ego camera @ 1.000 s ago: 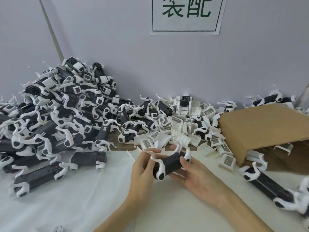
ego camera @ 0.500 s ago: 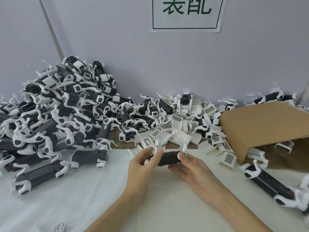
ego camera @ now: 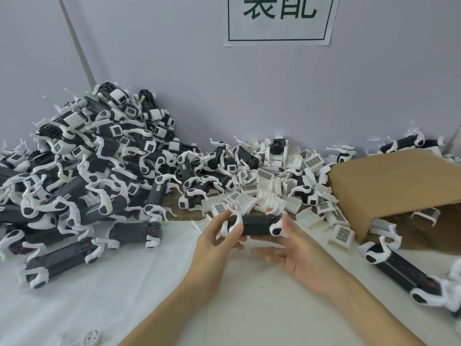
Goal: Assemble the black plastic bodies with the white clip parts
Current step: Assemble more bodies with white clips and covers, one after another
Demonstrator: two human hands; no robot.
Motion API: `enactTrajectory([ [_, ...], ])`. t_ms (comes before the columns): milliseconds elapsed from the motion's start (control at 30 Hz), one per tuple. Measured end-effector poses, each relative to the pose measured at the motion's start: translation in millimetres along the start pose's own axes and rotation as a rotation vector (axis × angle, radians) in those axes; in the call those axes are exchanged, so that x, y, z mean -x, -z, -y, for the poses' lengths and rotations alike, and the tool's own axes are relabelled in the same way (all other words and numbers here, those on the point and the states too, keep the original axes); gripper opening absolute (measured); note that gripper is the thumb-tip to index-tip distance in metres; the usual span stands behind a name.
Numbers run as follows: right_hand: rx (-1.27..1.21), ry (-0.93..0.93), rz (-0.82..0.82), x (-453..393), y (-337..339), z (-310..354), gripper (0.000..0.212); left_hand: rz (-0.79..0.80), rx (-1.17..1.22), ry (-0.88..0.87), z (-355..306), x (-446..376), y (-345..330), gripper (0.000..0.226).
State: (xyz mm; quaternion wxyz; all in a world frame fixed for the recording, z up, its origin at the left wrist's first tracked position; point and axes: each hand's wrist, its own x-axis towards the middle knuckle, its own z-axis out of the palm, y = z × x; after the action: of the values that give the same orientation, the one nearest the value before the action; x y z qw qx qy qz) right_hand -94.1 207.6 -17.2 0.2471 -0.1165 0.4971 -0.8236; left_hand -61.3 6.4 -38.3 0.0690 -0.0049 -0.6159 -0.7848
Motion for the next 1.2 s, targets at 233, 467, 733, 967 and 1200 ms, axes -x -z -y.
enactTrajectory([
  [233, -0.088, -0.158, -0.062, 2, 11, 6, 0.032, 0.096, 0.218, 0.041, -2, -4, 1, 0.047],
  [467, 0.197, 0.122, 0.122, 0, 13, 2, 0.049, 0.024, 0.073, 0.076, -3, 1, -6, 0.059],
  [733, 0.288, 0.087, -0.093, -3, 9, -1, 0.045, -0.03, -0.029, -0.059, 4, 5, -3, 0.04],
  [967, 0.883, 0.375, -0.113, 1, -4, -18, 0.041, -0.103, -0.052, -0.184, 1, 5, -5, 0.047],
  [1200, 0.918, 0.467, -0.177, -2, 0, -28, 0.055, 0.061, -0.146, -0.198, -3, 11, -9, 0.046],
])
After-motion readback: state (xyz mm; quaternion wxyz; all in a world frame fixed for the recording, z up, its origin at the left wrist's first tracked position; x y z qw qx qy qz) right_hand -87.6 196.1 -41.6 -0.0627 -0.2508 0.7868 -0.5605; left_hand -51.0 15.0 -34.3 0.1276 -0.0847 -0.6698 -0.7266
